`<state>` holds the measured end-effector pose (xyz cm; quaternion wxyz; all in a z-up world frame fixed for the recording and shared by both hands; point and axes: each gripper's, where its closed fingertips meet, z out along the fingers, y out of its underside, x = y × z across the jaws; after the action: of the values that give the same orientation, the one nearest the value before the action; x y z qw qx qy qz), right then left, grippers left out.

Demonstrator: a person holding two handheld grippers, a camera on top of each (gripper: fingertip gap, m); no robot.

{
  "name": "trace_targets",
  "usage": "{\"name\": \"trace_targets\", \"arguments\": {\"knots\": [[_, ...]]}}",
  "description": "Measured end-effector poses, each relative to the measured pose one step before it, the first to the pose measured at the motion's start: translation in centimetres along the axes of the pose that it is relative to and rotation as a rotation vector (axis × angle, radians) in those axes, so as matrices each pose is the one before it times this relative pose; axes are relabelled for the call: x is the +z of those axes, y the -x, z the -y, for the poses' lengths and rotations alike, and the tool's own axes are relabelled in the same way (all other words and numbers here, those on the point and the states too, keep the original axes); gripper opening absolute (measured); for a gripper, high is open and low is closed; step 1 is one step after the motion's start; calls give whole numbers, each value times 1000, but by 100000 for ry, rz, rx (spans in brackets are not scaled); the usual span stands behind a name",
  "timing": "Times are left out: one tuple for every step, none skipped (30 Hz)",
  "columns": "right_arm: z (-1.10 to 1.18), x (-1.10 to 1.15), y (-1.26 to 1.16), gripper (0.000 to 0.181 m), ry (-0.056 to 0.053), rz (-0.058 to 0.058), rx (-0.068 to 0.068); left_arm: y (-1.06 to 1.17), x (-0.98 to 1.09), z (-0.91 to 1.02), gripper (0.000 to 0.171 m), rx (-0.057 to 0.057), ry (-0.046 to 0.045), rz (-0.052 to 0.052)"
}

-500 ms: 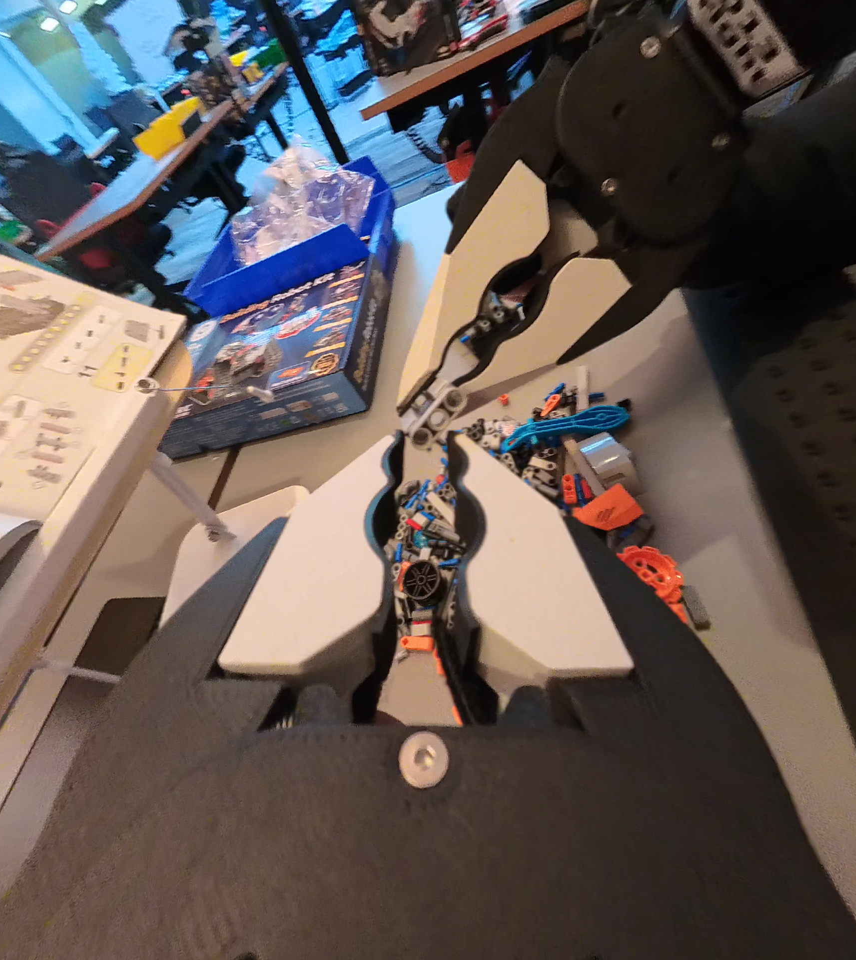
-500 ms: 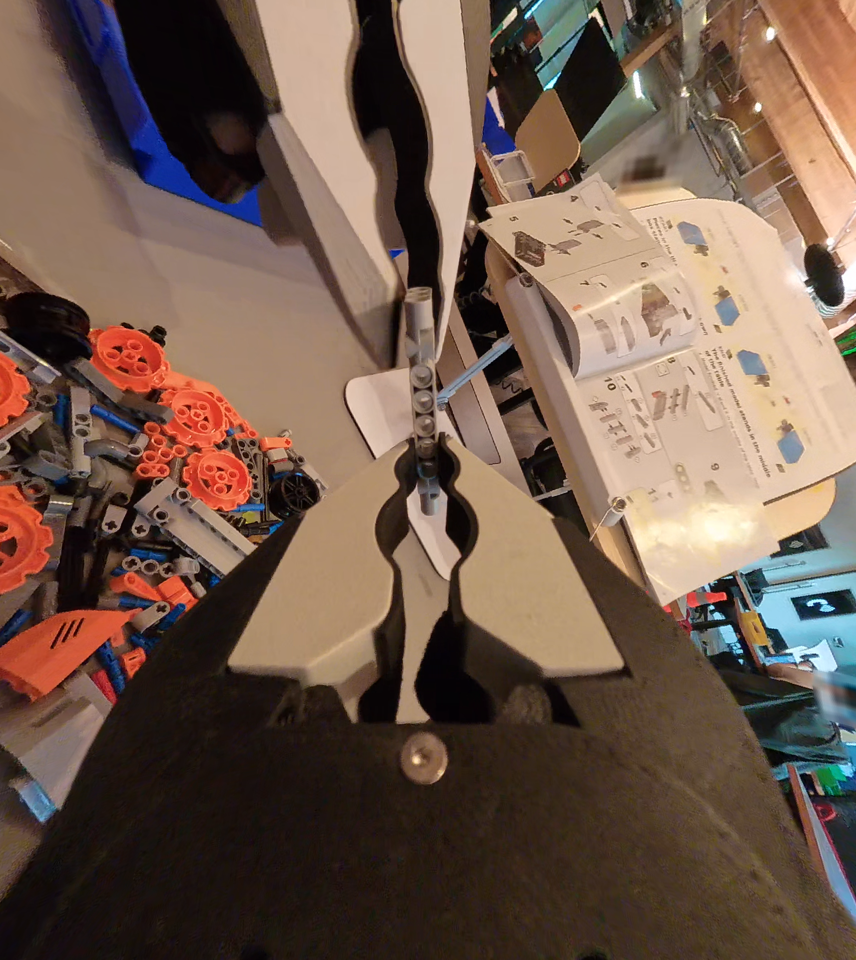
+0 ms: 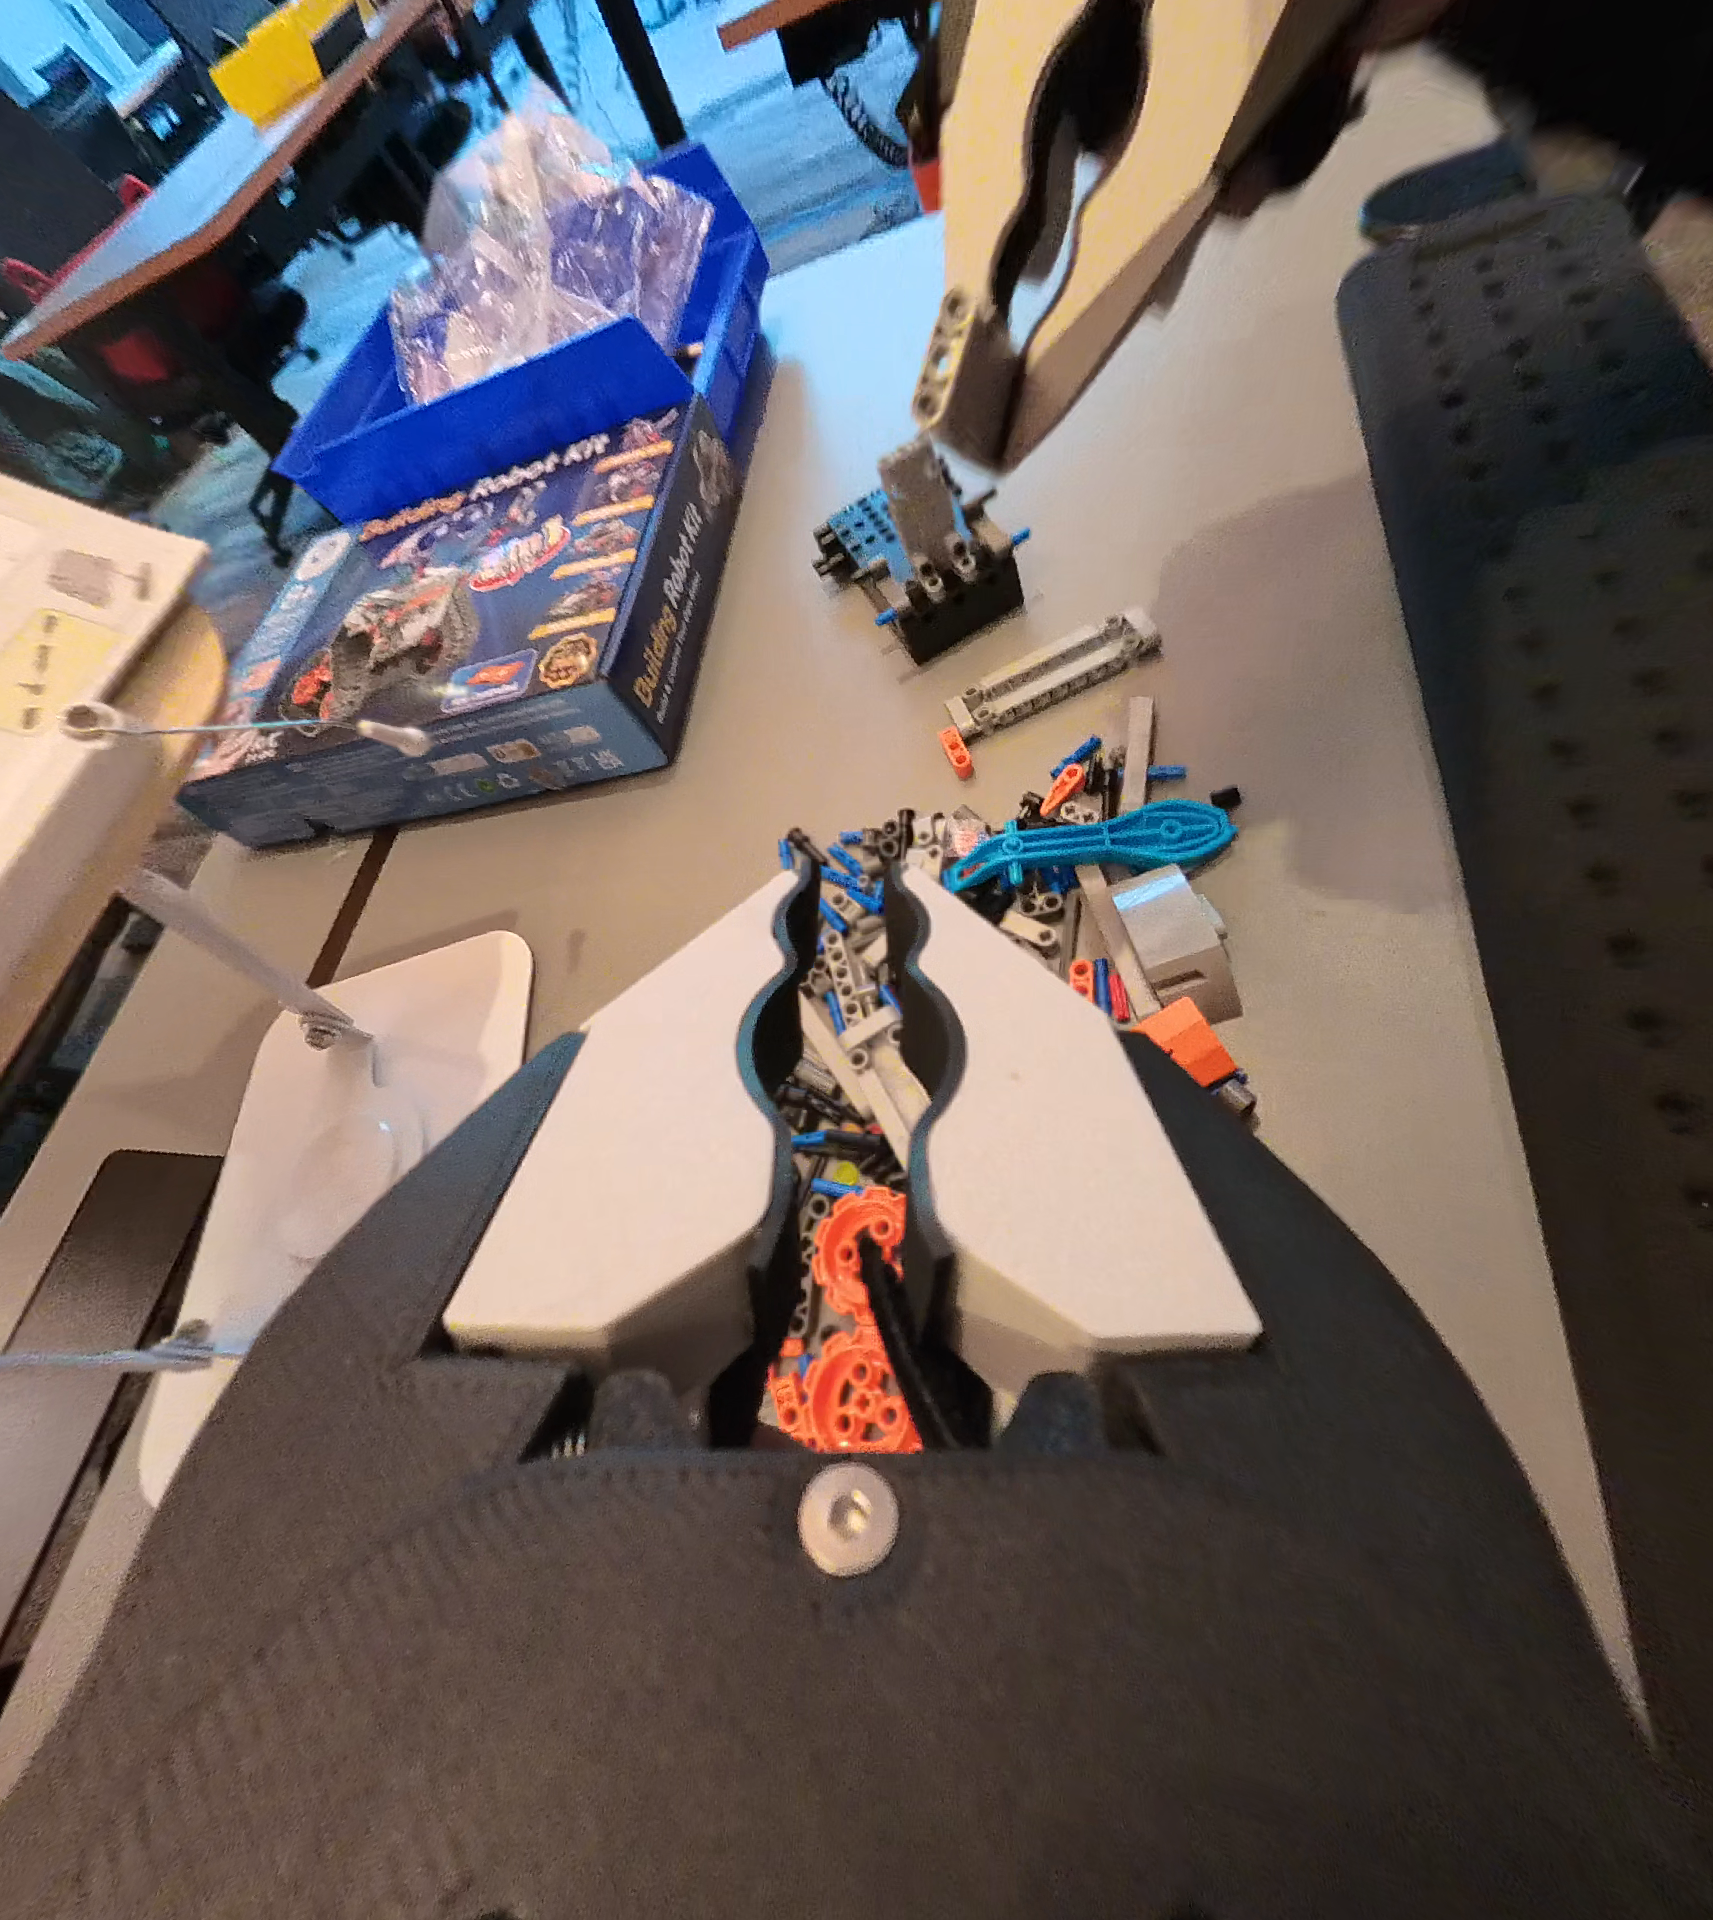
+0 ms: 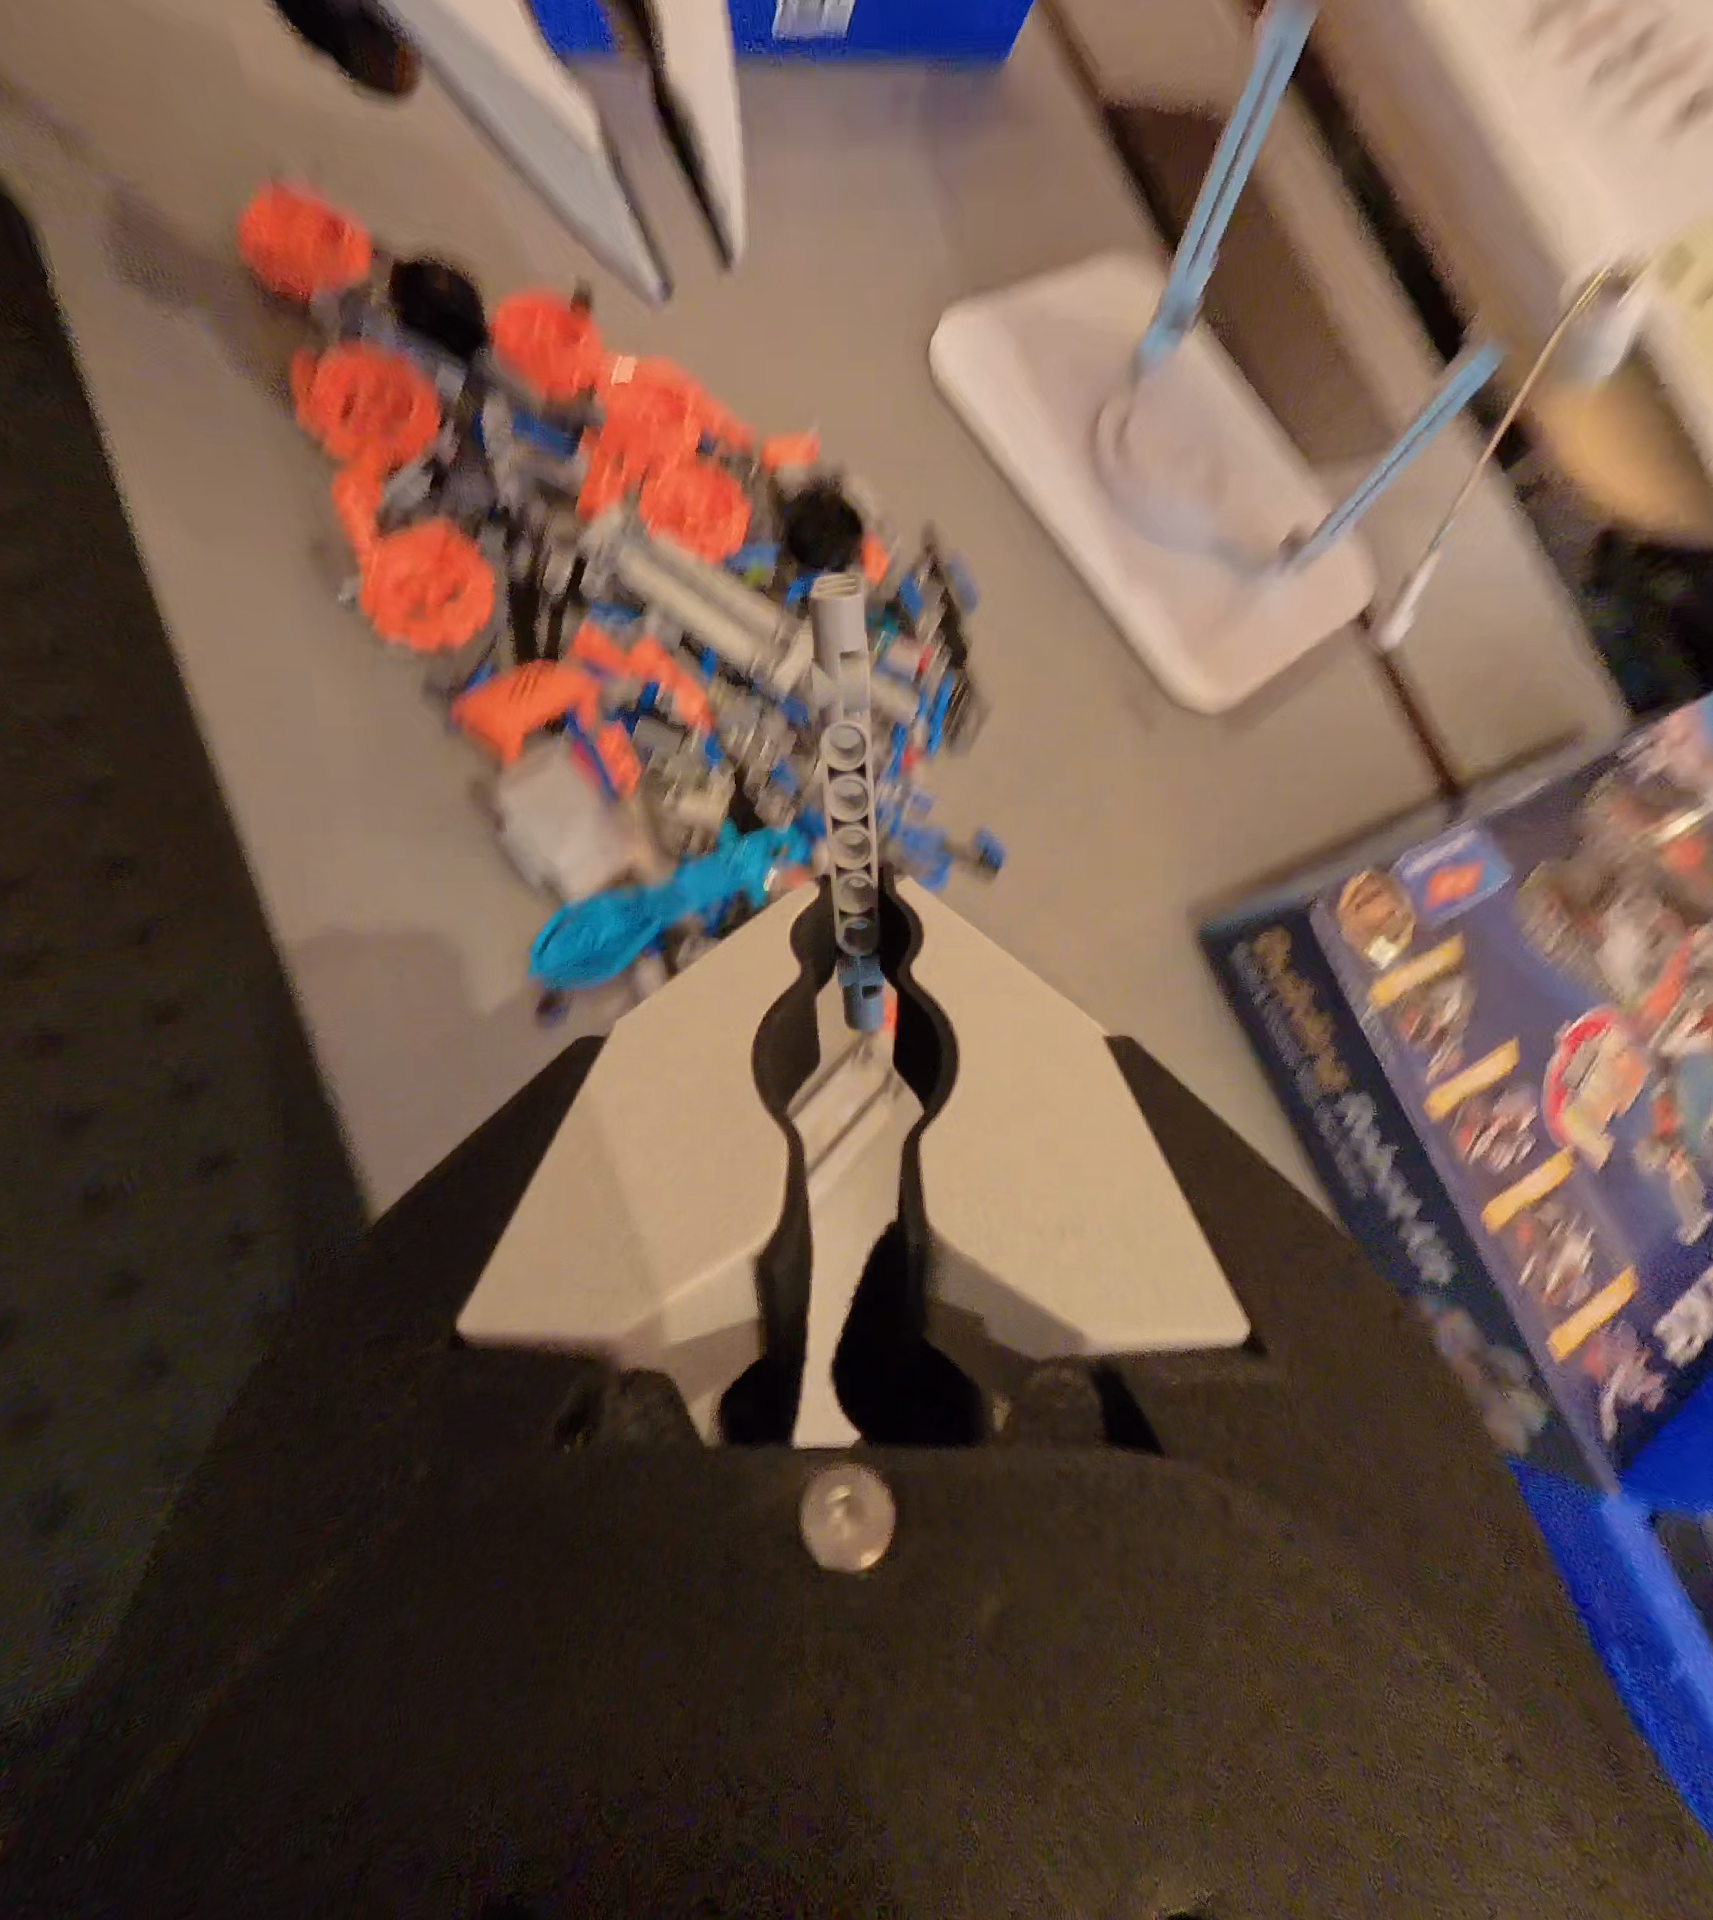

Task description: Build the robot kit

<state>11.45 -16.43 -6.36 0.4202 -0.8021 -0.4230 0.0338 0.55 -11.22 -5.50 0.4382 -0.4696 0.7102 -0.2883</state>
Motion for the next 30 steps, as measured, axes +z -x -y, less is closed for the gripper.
{"name": "trace_targets", "arguments": {"knots": [[-1598, -608, 770, 5, 6288, 4885, 1925, -328, 612, -439, 9, 1611, 2773, 1059], [-1752, -237, 929, 5, 7321, 5856, 2555, -321, 652, -524, 9, 1396, 3344, 873], [-1735, 119, 566, 5, 6986, 3296, 1419, -386, 625, -385, 9, 878, 2396, 83], [-1684, 381, 434, 5, 6750, 2523, 1257, -480, 564, -213, 9, 110, 1024, -915], [-1464, 565, 572, 5, 6009, 3687, 1542, -373, 526, -324, 9, -634, 1614, -878], [-1092, 665, 470, 5, 4263, 3009, 970, -220, 498, -602, 9, -250, 2995, -387], [-983, 728, 569, 5, 4491, 3481, 817, -211, 464, -714, 9, 1109, 3296, -442], [-1000, 754, 492, 5, 5382, 3008, -27, -287, 409, -596, 9, 1410, 2530, -932], [-733, 679, 314, 5, 4466, 2134, -402, -158, 349, -584, 10, 721, 2472, -533], [-465, 572, 341, 5, 3067, 3034, 373, -16, 305, -744, 10, 572, 3441, -10], [-362, 474, 211, 5, 2909, 2382, 330, -70, 251, -730, 12, 230, 3217, -621], [-291, 389, -99, 5, 2765, 382, -89, -132, 100, -408, 12, -302, 1062, -1015], [-184, 336, -54, 5, 2372, 925, 270, -96, -27, -170, 13, -958, -361, -834], [-76, 292, 52, 5, 1679, 1556, -54, -54, -80, -138, 13, -1315, -298, -617], [25, 221, -19, 5, 1157, 886, -205, 6, -78, -148, 13, -1092, -123, -344], [-15, 211, 41, 6, 1443, 1101, -219, 26, -78, -102, 13, -755, -280, -145], [-57, 194, 35, 6, 1661, 916, -426, 8, -43, -88, 14, -713, -294, -232], [94, 98, -16, 5, 670, 547, -184, -11, -23, -104, 14, -477, -2, -315], [196, 18, -19, 6, -130, 504, 62, 5, 1, -96, 15, -37, 204, -42], [92, 21, -14, 5, 311, 243, -289, -32, 13, -96, 15, 3, 228, -255], [31, -2, -11, 6, 472, 43, -164, -76, 23, -58, 15, -86, 81, -501], [-2, -4, -16, 7, 585, -104, 239, -34, -3, -40, 16, 9, -69, -183], [25, 15, -49, 8, 294, -387, 300, -11, -21, -34, 16, -24, -95, -95], [5, 13, 6, 9, 162, 0, -7, -4, -3, -64, 16, -122, 70, -116], [-5, -34, 57, 11, -286, 447, -200, 29, 4, -91, 17, 24, 277, -26], [-10, -91, -25, 15, -621, 235, 409, 76, -16, -112, 18, 157, 442, 394], [10, -154, -80, 15, -927, 113, 766, 138, -55, -63, 19, 108, 213, 623], [-43, -156, -77, 15, -684, -74, 350, 58, -92, -7, 19, -100, -148, 99], [-59, -213, -2, 15, -781, 89, -36, 11, -100, -8, 19, -70, -119, -342], [29, -307, 17, 17, -1512, -12, 164, 89, -116, -85, 20, 153, 315, 92]]}}
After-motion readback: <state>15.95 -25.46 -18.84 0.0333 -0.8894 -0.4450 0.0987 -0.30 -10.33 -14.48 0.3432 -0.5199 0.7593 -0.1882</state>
